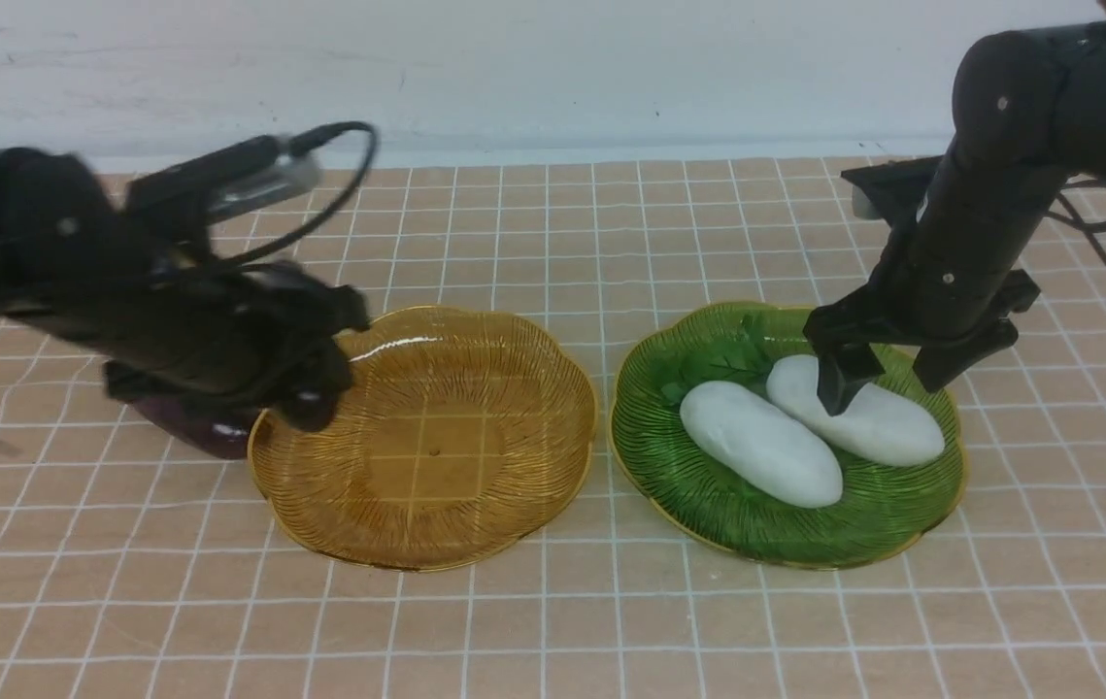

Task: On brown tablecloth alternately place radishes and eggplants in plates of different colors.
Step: 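Pick up the eggplant and place it in the yellow plate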

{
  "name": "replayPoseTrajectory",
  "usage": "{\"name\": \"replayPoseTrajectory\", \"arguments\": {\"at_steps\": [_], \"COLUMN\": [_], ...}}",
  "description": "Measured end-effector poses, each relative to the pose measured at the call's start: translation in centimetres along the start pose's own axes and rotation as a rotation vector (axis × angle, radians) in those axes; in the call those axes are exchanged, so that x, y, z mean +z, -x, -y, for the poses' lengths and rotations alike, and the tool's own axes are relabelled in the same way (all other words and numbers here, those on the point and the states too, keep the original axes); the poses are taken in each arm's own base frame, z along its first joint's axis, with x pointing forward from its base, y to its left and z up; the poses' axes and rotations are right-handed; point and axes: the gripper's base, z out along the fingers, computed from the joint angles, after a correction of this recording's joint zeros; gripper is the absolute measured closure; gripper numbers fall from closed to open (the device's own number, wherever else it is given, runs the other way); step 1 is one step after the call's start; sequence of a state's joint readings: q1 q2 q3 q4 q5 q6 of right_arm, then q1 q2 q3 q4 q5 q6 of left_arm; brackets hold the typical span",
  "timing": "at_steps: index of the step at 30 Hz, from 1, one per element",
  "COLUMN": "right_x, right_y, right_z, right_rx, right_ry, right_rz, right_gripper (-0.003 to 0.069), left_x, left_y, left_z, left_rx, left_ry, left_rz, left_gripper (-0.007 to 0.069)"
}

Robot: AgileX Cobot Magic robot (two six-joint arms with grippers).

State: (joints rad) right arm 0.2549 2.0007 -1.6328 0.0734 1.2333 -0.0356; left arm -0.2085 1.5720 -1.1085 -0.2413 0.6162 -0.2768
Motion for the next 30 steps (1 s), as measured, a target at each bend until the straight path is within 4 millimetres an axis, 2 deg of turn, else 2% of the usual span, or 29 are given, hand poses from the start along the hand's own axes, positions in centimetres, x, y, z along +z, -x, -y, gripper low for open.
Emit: {"name": "replayPoseTrajectory", "arguments": {"at_steps": [6,8,10,11,13,15,17,20,21,23,24,26,28,30], "right_x": [0.0,0.0,0.0,0.0,0.0,0.0,0.0,0.0,0.0,0.0,0.0,0.0,0.0,0.0], "right_y": [0.0,0.0,0.0,0.0,0.0,0.0,0.0,0.0,0.0,0.0,0.0,0.0,0.0,0.0], "right_z": [0.0,0.0,0.0,0.0,0.0,0.0,0.0,0.0,0.0,0.0,0.0,0.0,0.0,0.0], "right_rx": [0.000,0.000,0.000,-0.001,-0.006,-0.007,-0.008,-0.009,-0.010,-0.011,-0.014,-0.024,-0.027,-0.029], "right_ry": [0.001,0.001,0.001,0.001,0.001,0.001,0.001,0.001,0.001,0.001,0.001,0.001,0.001,0.001], "right_rz": [0.000,0.000,0.000,0.000,0.000,0.000,0.001,0.001,0.001,0.001,0.001,0.001,0.001,0.001], "right_gripper": [0.0041,0.0047,0.0048,0.0051,0.0054,0.0060,0.0069,0.0071,0.0071,0.0071,0.0071,0.0071,0.0071,0.0071], "left_x": [3.0,4.0,4.0,4.0,3.5,2.7,1.7,0.4,0.0,-0.4,-0.4,0.0,0.8,1.8], "left_y": [0.6,0.9,0.9,1.1,1.7,2.7,4.0,5.4,5.6,6.1,6.2,6.4,6.4,6.7], "left_z": [1.0,1.0,1.0,0.9,0.8,0.0,-1.7,-5.6,-7.1,-10.2,-11.0,-12.3,-12.9,-13.0], "left_rx": [0.014,0.013,0.013,0.017,0.027,0.018,-0.028,-0.132,-0.171,-0.253,-0.274,-0.314,-0.335,-0.370], "left_ry": [0.006,0.013,0.013,0.016,0.022,0.044,0.073,0.133,0.156,0.198,0.206,0.220,0.217,0.188], "left_rz": [-0.049,-0.062,-0.062,-0.057,-0.040,-0.039,-0.045,-0.062,-0.076,-0.076,-0.075,-0.081,-0.085,-0.057], "left_gripper": [0.0247,0.0155,0.0123,0.0057,-0.0006,-0.0020,0.0052,0.0276,0.0396,0.0552,0.0582,0.0598,0.0560,0.0482]}}
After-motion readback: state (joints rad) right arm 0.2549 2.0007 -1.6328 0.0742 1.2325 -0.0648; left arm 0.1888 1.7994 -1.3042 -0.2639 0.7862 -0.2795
